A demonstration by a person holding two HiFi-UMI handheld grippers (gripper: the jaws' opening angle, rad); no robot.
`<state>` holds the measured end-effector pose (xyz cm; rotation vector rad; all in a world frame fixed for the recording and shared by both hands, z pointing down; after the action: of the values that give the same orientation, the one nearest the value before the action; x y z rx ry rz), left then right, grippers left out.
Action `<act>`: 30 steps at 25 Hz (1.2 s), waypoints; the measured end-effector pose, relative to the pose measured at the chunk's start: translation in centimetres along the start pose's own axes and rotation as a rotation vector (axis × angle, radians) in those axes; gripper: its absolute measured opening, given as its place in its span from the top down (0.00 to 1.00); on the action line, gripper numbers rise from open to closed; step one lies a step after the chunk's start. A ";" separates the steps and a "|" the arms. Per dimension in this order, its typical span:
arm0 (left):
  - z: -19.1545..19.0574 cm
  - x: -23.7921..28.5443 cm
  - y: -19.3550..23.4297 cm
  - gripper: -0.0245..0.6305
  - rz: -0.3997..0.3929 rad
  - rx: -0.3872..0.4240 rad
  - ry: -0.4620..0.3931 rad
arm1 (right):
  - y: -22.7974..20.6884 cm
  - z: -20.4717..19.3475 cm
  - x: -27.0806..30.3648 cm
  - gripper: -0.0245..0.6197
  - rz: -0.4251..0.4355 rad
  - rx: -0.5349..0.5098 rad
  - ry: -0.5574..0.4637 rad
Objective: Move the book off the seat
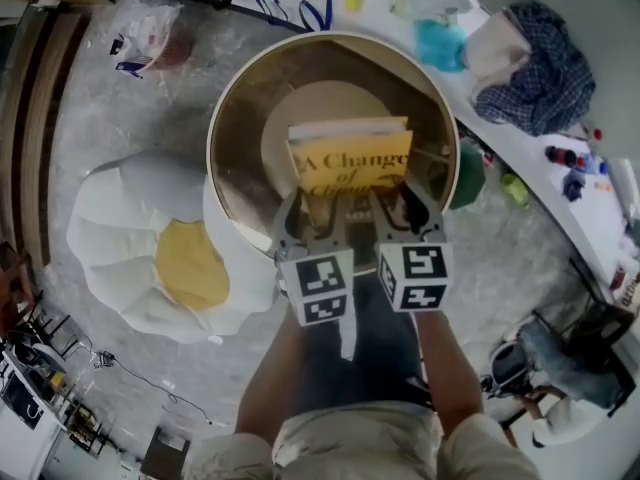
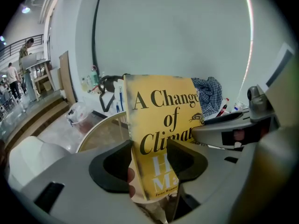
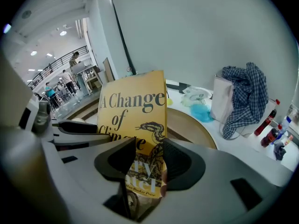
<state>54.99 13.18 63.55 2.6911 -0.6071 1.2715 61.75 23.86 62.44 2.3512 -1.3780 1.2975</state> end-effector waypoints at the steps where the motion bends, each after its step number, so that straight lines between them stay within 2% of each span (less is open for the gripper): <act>1: -0.8 0.5 -0.4 0.59 0.001 -0.004 0.018 | -0.4 -0.8 0.4 0.67 0.004 0.006 0.018; 10: -5.1 6.0 -2.3 0.59 0.010 -0.032 0.113 | -3.8 -4.8 5.2 0.67 0.047 0.012 0.116; 19: -5.4 9.2 -2.3 0.59 0.005 -0.025 0.129 | -5.6 -5.4 8.3 0.67 0.065 0.041 0.121; 30: -6.1 12.8 -2.4 0.59 -0.018 -0.045 0.193 | -7.3 -6.2 11.7 0.67 0.097 0.095 0.152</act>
<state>58.89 12.97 77.36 2.4931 -0.5780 1.4720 66.08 23.42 76.96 2.2136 -1.4291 1.5653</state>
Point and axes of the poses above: the fingertips, and each gripper's own axes: x forward along the fingers, y to its left, z out of its top, the point moved 3 cm from there along -x, backward along the fingers, and after that the axes turned 12 degrees about z, right-handed, at the moved point
